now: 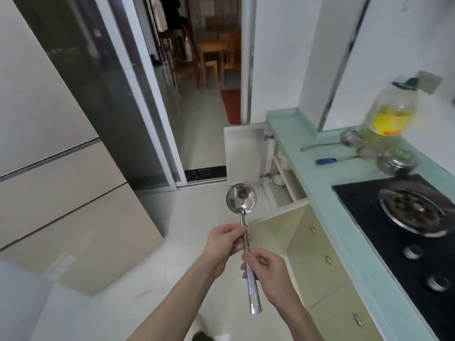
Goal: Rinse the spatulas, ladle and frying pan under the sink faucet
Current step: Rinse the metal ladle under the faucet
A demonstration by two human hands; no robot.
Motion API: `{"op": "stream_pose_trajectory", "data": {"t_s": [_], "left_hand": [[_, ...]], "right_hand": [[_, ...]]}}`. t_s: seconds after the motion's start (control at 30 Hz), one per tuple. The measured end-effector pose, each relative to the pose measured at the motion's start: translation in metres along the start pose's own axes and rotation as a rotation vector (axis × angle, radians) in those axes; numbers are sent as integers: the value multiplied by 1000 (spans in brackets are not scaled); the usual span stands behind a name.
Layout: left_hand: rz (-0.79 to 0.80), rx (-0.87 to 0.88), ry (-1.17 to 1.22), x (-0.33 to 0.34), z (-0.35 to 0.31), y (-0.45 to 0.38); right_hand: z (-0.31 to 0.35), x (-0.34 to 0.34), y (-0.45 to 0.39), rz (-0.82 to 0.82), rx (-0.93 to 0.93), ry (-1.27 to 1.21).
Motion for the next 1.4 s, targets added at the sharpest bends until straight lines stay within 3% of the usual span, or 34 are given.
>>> {"op": "stream_pose_trajectory", "data": {"t_s": [0.2, 0.67, 0.9, 1.17, 1.4], "left_hand": [[-7, 23, 39, -41, -51, -92], [112, -40, 33, -94, -164, -293], [192, -67, -25, -74, -184, -372], [311, -117, -79, -22, -211, -482], [364, -95, -207, 44, -234, -562]], "right_hand": [[35, 42, -104, 14, -46, 3], [113, 109, -298, -202, -52, -92], [128, 97, -372, -285, -47, -8], [134, 50, -466, -388, 1, -144], [147, -7, -540, -349, 38, -233]]}}
Point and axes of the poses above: each hand's wrist, its own y-axis away from the middle knuckle, its own x-axis out of the palm, z = x × y, the point moved 8 cm from there along -y, towards the middle knuckle, and after that the axes turned 2 degrees about x, right-handed, at the moved point
